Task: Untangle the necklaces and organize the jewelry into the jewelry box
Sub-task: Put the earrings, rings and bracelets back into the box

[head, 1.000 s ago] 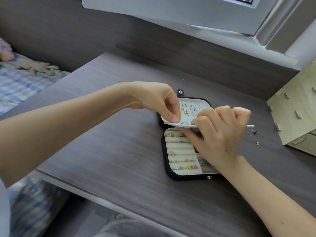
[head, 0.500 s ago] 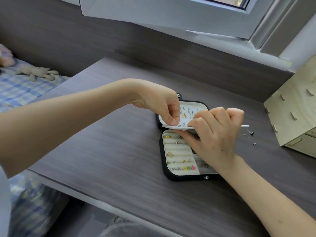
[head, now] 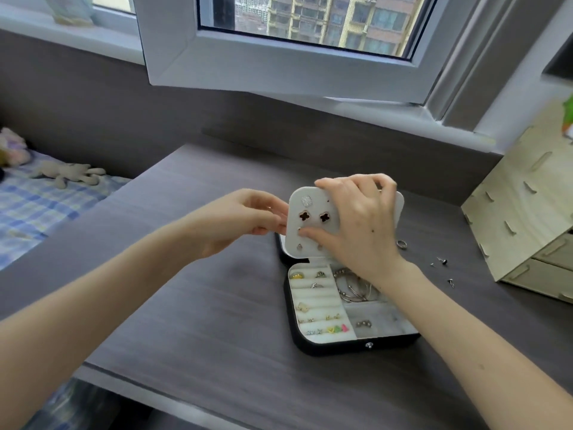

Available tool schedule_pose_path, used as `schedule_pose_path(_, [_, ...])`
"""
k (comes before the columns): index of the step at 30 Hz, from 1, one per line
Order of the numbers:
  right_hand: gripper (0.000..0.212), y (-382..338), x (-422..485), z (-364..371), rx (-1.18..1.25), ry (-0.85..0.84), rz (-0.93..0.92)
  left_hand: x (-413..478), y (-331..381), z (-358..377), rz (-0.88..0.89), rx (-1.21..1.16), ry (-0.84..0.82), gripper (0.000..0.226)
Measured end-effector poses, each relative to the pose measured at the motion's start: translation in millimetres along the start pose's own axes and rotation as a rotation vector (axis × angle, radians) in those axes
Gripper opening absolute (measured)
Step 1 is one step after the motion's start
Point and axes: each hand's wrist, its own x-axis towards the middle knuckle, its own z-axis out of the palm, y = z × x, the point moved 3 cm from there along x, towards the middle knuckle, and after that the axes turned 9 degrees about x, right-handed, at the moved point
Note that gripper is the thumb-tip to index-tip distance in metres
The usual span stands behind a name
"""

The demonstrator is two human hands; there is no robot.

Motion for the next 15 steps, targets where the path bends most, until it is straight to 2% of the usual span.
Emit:
schedule_pose_path(2, [0.062, 4, 5, 6, 0.016, -0.056, 0.039, -1, -7, -7, -0.054, -0.018, 0.098, 0.023])
schedule_pose_path(5, [0.068, 12, 12, 15, 0.050, -0.182, 0.105, 3, -24, -31, -0.142, 0.067, 0.418, 0.015])
schedule_pose_path(7, [0.071, 17, 15, 23, 0.110, -0.326, 0.174, 6, -36, -49, -0.181, 0.159, 0.585, 0.019])
schedule_pose_path(10, [0.068, 23, 16, 34, 0.141, -0.488, 0.228, 15, -51, -62, -0.209, 0.260, 0.619, 0.019])
schedule_pose_path(15, [0.059, 28, 13, 43, 0.175, -0.573, 0.257, 42, -57, -54, -0.153, 0.446, 0.588, 0.010])
